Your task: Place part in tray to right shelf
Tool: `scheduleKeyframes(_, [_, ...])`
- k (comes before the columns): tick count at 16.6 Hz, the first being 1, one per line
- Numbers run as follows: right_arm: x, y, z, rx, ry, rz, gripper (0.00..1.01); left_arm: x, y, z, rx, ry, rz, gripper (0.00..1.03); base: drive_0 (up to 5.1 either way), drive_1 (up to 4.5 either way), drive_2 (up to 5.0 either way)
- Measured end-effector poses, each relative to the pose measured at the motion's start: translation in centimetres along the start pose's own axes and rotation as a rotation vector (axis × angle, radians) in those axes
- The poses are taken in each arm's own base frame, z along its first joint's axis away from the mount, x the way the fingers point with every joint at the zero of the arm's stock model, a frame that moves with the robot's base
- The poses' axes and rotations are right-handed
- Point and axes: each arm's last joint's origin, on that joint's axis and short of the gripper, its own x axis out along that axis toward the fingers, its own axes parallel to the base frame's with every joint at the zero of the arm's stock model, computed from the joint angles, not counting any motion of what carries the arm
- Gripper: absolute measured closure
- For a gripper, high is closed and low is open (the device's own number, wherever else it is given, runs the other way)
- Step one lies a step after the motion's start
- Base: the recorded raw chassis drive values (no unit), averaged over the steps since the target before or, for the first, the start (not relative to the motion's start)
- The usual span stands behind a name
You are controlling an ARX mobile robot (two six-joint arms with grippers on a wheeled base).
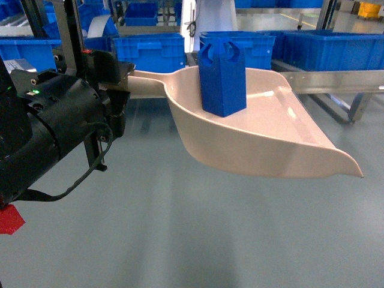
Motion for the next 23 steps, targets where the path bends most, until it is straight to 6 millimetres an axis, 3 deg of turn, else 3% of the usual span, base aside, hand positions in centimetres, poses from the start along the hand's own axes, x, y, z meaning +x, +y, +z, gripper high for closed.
scheduleKeyframes(15, [0.0, 0.0, -0.01, 0.0, 0.001, 0.0, 0.03, 0.0, 0.02, 0.0, 0.001, 0.0, 0.002, 0.86, 0.0, 0.0, 0.0])
scheduleKeyframes(23, [0.0, 0.0, 0.01, 0.0, -0.001, -0.001, 0.03, -0.02, -0.02, -0.16, 0.0, 0.008, -0.002, 0.86, 1.4, 3.0, -4.4])
